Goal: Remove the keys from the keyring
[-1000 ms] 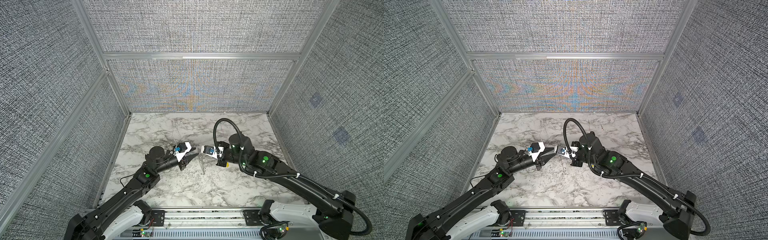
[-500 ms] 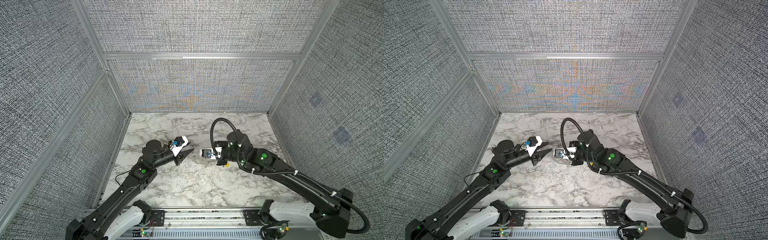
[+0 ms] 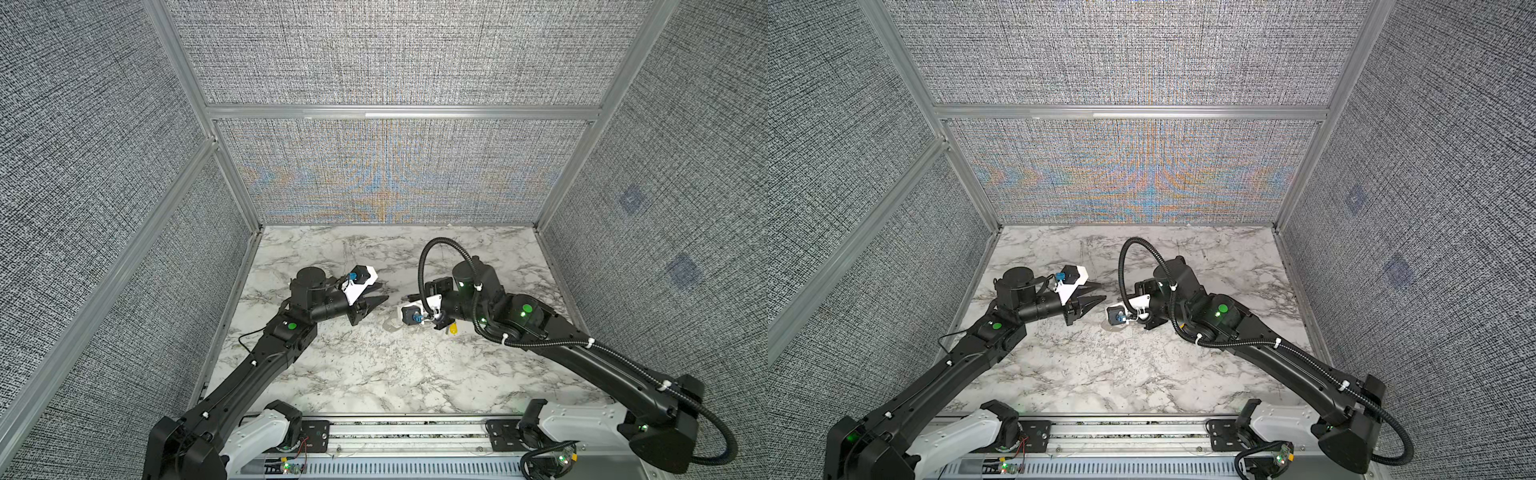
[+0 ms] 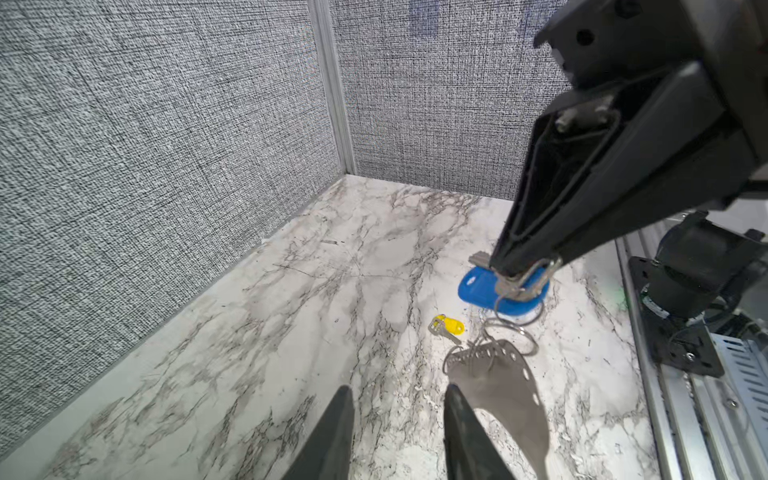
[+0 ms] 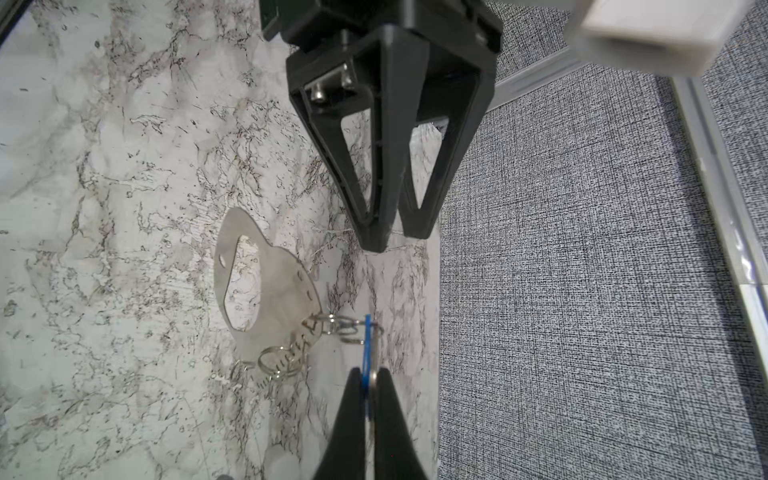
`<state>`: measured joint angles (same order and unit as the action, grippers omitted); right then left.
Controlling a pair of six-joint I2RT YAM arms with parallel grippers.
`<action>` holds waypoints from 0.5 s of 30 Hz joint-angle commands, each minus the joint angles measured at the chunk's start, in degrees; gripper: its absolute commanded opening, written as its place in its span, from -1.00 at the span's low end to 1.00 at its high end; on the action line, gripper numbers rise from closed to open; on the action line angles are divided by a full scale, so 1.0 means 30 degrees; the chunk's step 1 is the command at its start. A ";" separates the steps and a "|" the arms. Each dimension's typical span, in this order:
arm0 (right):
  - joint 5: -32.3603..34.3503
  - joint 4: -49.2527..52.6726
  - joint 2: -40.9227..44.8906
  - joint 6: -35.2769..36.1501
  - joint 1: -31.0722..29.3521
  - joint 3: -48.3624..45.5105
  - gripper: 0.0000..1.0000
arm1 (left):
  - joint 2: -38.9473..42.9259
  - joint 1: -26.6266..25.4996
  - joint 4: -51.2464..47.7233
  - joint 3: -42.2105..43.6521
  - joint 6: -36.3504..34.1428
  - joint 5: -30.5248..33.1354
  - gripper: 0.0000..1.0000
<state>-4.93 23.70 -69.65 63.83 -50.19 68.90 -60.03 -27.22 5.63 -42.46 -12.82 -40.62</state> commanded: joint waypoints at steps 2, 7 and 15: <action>0.0292 -0.1077 -0.0354 0.1843 -0.0024 0.0365 -1.00 | -0.0110 0.0050 0.2801 0.0633 0.1412 -0.1330 -0.22; 0.0229 -0.2401 -0.0397 0.2317 -0.0059 0.0232 -1.00 | 0.0196 0.0040 0.4582 0.1505 0.2821 -0.2201 -0.22; 0.0235 -0.2649 -0.0770 0.2336 -0.0224 0.0528 -1.00 | 0.0755 0.0023 0.6261 0.2690 0.4196 -0.2456 -0.22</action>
<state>-4.27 18.31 -71.85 70.35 -50.57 69.87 -58.11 -27.18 19.51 -35.03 -3.18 -46.70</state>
